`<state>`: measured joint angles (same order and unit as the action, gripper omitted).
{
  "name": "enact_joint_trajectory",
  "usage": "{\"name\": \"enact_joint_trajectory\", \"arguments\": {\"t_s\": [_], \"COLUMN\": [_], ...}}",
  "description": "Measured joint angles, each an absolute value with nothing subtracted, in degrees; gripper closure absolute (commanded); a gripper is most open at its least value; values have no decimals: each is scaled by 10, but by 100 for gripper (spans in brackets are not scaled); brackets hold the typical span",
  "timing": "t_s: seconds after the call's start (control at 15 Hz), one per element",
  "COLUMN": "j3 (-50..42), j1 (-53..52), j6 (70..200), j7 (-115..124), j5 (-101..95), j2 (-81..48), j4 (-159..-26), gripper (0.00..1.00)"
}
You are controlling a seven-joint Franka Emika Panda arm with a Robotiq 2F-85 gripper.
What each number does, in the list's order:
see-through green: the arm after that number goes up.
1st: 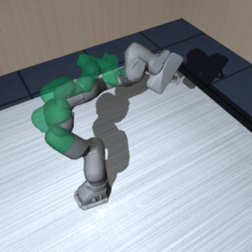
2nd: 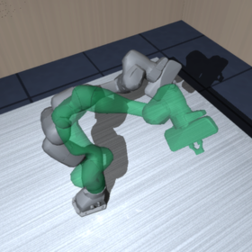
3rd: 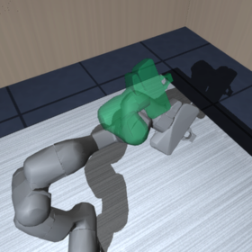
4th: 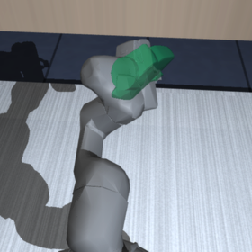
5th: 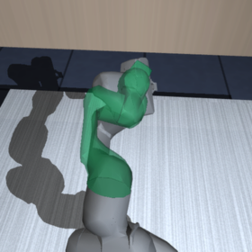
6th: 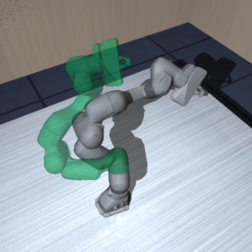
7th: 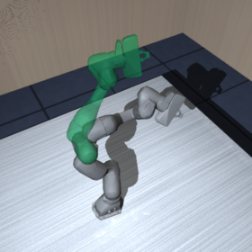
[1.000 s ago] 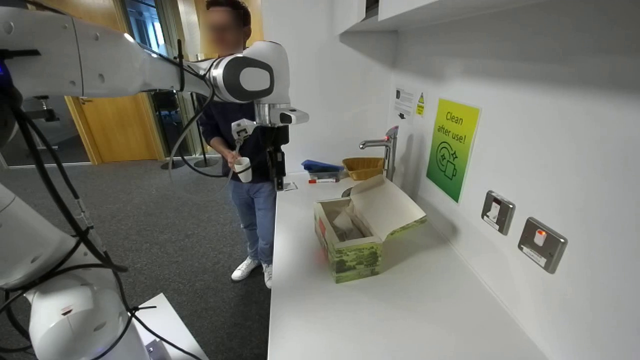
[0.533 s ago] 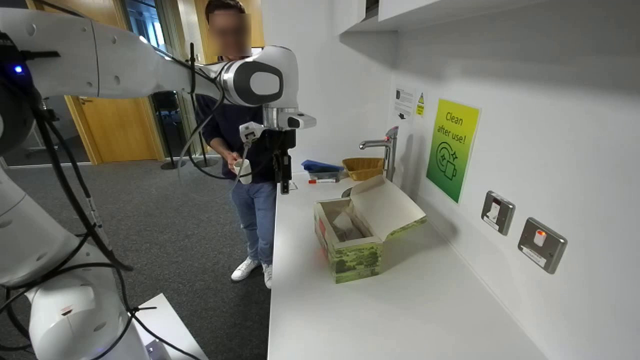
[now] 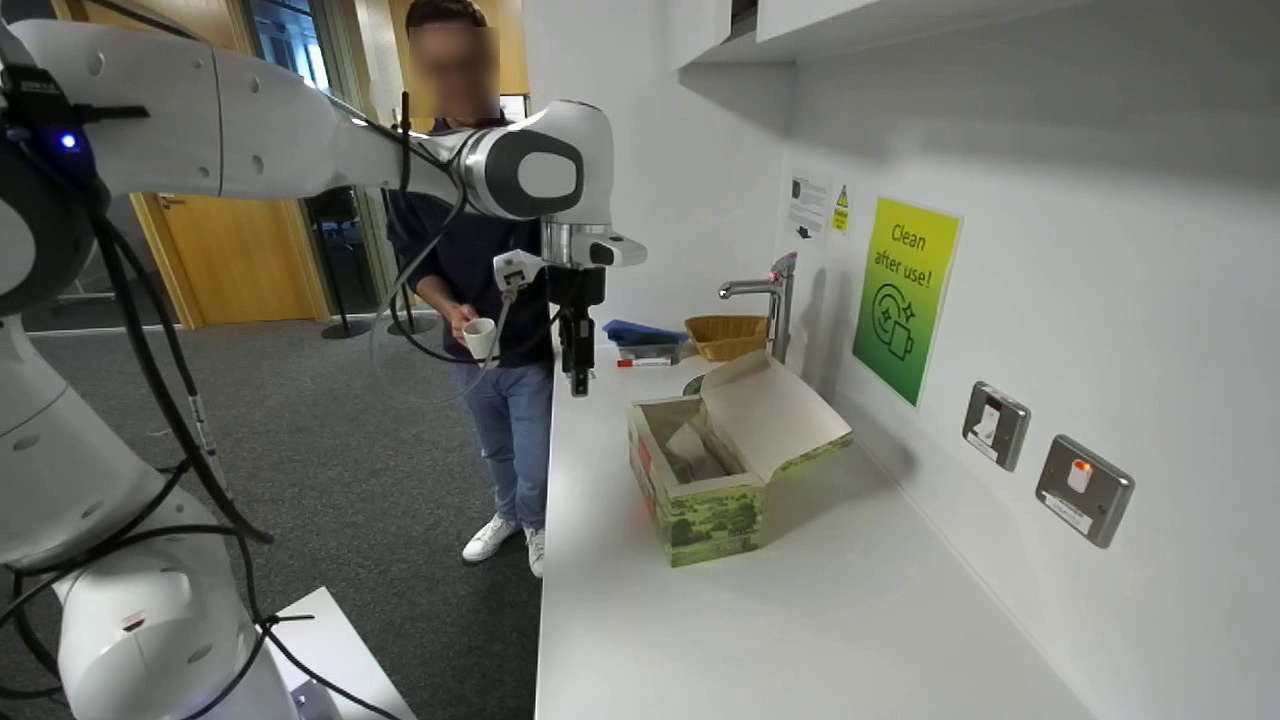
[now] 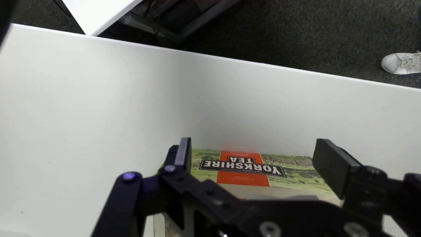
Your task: Pick up one tea bag from the green box and put it into the white mug
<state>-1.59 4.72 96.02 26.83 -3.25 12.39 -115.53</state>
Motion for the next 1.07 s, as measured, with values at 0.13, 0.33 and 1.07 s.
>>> {"name": "enact_joint_trajectory", "arguments": {"t_s": [0.13, 0.33, 1.07], "j3": [-18, -18, -24], "j1": [47, 47, 48], "j6": [953, 950, 951], "j7": [268, 268, 272], "j5": [-33, -33, -31], "j2": [122, 122, 104], "j4": [-1154, -1152, -1147], "gripper": [0, 0, 0]}}
